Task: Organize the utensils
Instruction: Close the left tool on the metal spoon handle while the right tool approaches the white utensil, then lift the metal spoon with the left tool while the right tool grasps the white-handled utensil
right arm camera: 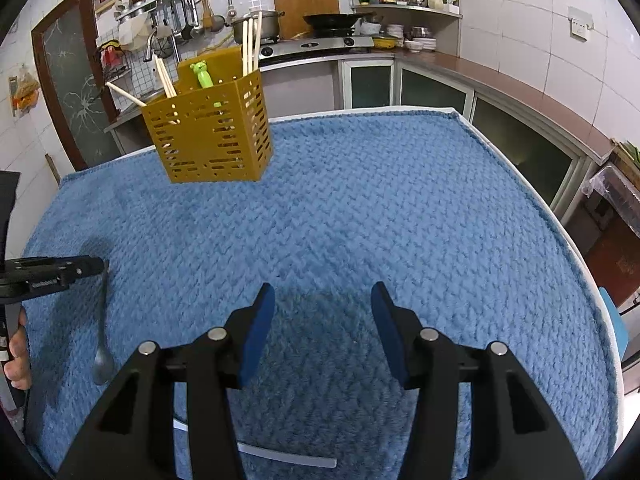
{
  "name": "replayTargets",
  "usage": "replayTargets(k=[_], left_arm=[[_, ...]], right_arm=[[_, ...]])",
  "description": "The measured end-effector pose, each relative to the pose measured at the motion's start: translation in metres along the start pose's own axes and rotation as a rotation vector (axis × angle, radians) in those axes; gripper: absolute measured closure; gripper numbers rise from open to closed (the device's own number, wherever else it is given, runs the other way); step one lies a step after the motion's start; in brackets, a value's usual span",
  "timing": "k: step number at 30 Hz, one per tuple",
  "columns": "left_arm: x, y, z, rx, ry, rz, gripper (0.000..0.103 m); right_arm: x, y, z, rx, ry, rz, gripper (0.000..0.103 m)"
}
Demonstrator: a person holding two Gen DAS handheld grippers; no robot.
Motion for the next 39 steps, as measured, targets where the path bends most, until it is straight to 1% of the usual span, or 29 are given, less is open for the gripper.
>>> replayTargets(k=[6,12,13,14,18,20,23,28,32,35,39], left_arm=[[-0.001,-0.001,-0.019,0.07,-0.006,-0.003,0.076],[-0.006,-0.008,-0.025,0.092,-0.045,-0.012,0.077],[-0.007,-0.009,-0.026,0.092,-0.051,-0.016,0.078],[-0.006,-0.01,-0.024,0.09,-0.057,-0.017,0.082],[-0.004,-0.015,-0.024,0.064,-0.049,-0.026,0.089],[-0.004,-0.019,-0.026,0.048,-0.044,-0.041,0.095],[-0.004,-0.027,-0.029,0.019,-0.021,-0.06,0.095],[-0.01,-0.044,-0.034,-0.02,-0.011,-0.108,0.095],[-0.015,-0.055,-0.031,-0.068,0.008,-0.165,0.095],[-0.017,-0.06,-0.028,-0.097,0.024,-0.198,0.095],[-0.012,-0.06,-0.024,-0.117,0.039,-0.225,0.095]], right_arm=[[-0.007,-0.002,0.0,-0.001,0.014,-0.012,0.052],[-0.008,0.0,-0.005,0.012,0.015,-0.011,0.052],[-0.008,0.0,-0.006,0.014,0.015,-0.01,0.052],[-0.008,0.0,-0.006,0.016,0.014,-0.01,0.052],[-0.011,0.004,-0.005,0.022,0.022,-0.008,0.052],[-0.014,0.009,-0.003,0.024,0.027,-0.02,0.052],[-0.018,0.02,0.0,0.037,0.038,-0.039,0.052],[-0.023,0.039,0.007,0.062,0.075,-0.081,0.052],[-0.029,0.054,0.011,0.08,0.128,-0.145,0.052],[-0.031,0.065,0.017,0.079,0.193,-0.205,0.052],[-0.029,0.076,0.025,0.087,0.238,-0.265,0.052]])
Point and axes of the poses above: each gripper's, at about its wrist camera, not at the fingertips, and z roughly against the way its jaws point, x to its left, y to its underside, the point moved 2 cm from there along -z, roughly the way its jaws point, and after that the axes turned 12 degrees about -z, right-handed, at the moved point
